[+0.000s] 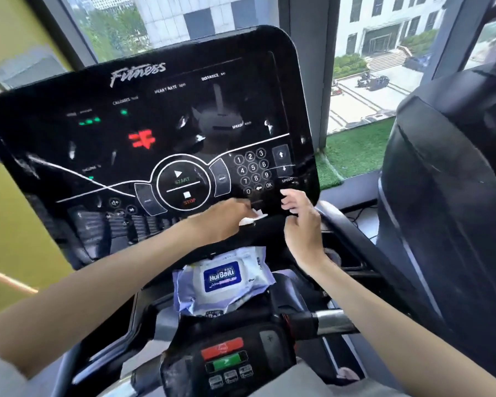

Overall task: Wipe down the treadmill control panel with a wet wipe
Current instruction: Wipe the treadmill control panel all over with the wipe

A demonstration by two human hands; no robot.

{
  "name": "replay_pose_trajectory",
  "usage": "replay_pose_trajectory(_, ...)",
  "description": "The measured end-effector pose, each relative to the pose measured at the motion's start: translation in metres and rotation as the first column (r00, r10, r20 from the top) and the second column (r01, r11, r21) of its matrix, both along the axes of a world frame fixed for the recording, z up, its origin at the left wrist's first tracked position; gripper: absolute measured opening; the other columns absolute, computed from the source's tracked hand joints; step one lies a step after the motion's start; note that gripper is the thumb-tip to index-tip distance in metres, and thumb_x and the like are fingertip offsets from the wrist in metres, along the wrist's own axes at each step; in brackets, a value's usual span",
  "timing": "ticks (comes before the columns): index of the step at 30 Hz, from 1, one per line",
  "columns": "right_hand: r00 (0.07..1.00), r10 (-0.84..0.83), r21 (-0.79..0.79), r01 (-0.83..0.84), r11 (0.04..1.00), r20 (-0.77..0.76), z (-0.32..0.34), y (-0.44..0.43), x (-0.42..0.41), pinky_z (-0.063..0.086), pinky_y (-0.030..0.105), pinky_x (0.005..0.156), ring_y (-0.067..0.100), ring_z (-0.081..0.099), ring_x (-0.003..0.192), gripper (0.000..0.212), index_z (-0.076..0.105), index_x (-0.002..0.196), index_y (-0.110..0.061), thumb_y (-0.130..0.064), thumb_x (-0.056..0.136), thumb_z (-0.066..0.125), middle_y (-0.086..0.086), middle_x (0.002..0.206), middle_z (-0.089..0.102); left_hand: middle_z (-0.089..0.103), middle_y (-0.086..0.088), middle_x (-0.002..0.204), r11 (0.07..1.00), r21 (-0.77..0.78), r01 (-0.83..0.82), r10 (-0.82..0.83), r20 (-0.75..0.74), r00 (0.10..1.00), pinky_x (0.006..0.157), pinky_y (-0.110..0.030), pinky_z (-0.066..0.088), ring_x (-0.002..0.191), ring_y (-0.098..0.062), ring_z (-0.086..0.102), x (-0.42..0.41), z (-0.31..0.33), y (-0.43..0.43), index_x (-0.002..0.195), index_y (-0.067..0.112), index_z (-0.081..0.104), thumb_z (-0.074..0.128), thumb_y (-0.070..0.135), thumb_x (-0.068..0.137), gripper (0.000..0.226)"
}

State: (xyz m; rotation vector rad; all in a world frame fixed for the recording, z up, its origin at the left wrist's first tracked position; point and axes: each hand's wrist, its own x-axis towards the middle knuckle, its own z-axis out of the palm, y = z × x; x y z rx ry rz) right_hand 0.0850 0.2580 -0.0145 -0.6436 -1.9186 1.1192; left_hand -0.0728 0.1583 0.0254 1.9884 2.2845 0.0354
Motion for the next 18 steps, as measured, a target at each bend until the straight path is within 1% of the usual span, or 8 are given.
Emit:
replay_pose_trajectory(2, 0.997, 0.073, 0.062, -0.074, 0.995, 0.019, 0.000, -0.016, -0.009, 0.048, 0.032, 0.087, 0.015, 0.059, 0.091, 0.062, 0.055, 0.115, -0.010, 0.021, 0.066, 0.035, 0.003, 0.096, 0.060, 0.061, 0.000, 0.114, 1.000, -0.005, -0.006, 0.007, 0.010, 1.000, 0.089, -0.038, 0.047, 0.110, -0.024, 0.056, -0.006, 0.001, -0.017, 0.119, 0.019, 0.062, 0.048, -0.018, 0.069, 0.064)
replay_pose_trajectory(4, 0.988, 0.139, 0.123, -0.145, 0.982, 0.061, -0.001, -0.033, -0.018, 0.048, 0.035, 0.089, 0.016, 0.059, 0.093, 0.061, 0.055, 0.116, -0.011, 0.020, 0.067, 0.036, 0.003, 0.098, 0.062, 0.060, -0.002, 0.112, 0.999, -0.029, -0.019, 0.019, 0.005, 1.000, 0.087, -0.038, 0.048, 0.107, -0.024, 0.057, -0.011, 0.004, -0.036, 0.119, 0.017, 0.063, 0.048, -0.018, 0.071, 0.061)
replay_pose_trajectory(8, 0.962, 0.239, 0.122, -0.256, 0.959, 0.134, -0.007, -0.061, -0.038, 0.048, 0.040, 0.088, 0.017, 0.060, 0.095, 0.056, 0.058, 0.110, -0.012, 0.016, 0.068, 0.035, 0.003, 0.099, 0.064, 0.058, 0.003, 0.122, 0.996, -0.078, -0.045, 0.042, -0.028, 0.999, 0.087, -0.038, 0.048, 0.115, -0.021, 0.054, -0.033, 0.009, -0.075, 0.117, 0.019, 0.064, 0.048, -0.017, 0.069, 0.062)
replay_pose_trajectory(10, 0.941, 0.281, 0.125, -0.307, 0.943, 0.188, -0.008, -0.077, -0.051, 0.048, 0.043, 0.087, 0.021, 0.060, 0.095, 0.049, 0.059, 0.106, -0.012, 0.006, 0.069, 0.033, 0.005, 0.099, 0.064, 0.057, 0.006, 0.126, 0.995, -0.083, -0.051, 0.047, -0.048, 0.998, 0.086, -0.037, 0.049, 0.116, -0.020, 0.054, -0.045, 0.011, -0.097, 0.117, 0.022, 0.064, 0.050, -0.016, 0.069, 0.063)
replay_pose_trajectory(12, 0.921, 0.304, 0.127, -0.341, 0.931, 0.244, -0.009, -0.092, -0.062, 0.048, 0.045, 0.085, 0.025, 0.058, 0.096, 0.048, 0.059, 0.106, -0.009, -0.003, 0.068, 0.030, 0.006, 0.099, 0.064, 0.060, 0.006, 0.122, 0.994, -0.090, -0.063, 0.058, -0.054, 0.997, 0.084, -0.031, 0.048, 0.113, -0.018, 0.055, -0.051, 0.016, -0.118, 0.115, 0.023, 0.065, 0.053, -0.014, 0.070, 0.060)
replay_pose_trajectory(14, 0.898, 0.337, 0.130, -0.384, 0.914, 0.284, -0.008, -0.108, -0.071, 0.047, 0.045, 0.085, 0.025, 0.057, 0.099, 0.044, 0.060, 0.106, -0.008, 0.001, 0.072, 0.033, 0.007, 0.100, 0.063, 0.062, 0.003, 0.115, 0.993, -0.093, -0.073, 0.067, -0.066, 0.996, 0.078, -0.026, 0.044, 0.107, -0.019, 0.057, -0.056, 0.020, -0.139, 0.114, 0.020, 0.066, 0.051, -0.015, 0.069, 0.059)
replay_pose_trajectory(18, 0.860, 0.400, 0.185, -0.469, 0.863, 0.318, -0.001, -0.137, -0.083, 0.046, 0.034, 0.088, 0.017, 0.057, 0.103, 0.048, 0.062, 0.108, -0.013, 0.011, 0.075, 0.038, 0.004, 0.105, 0.063, 0.062, -0.002, 0.111, 0.988, -0.098, -0.120, 0.111, -0.089, 0.990, 0.076, -0.029, 0.044, 0.103, -0.024, 0.059, -0.071, 0.019, -0.179, 0.116, 0.017, 0.066, 0.048, -0.018, 0.070, 0.061)
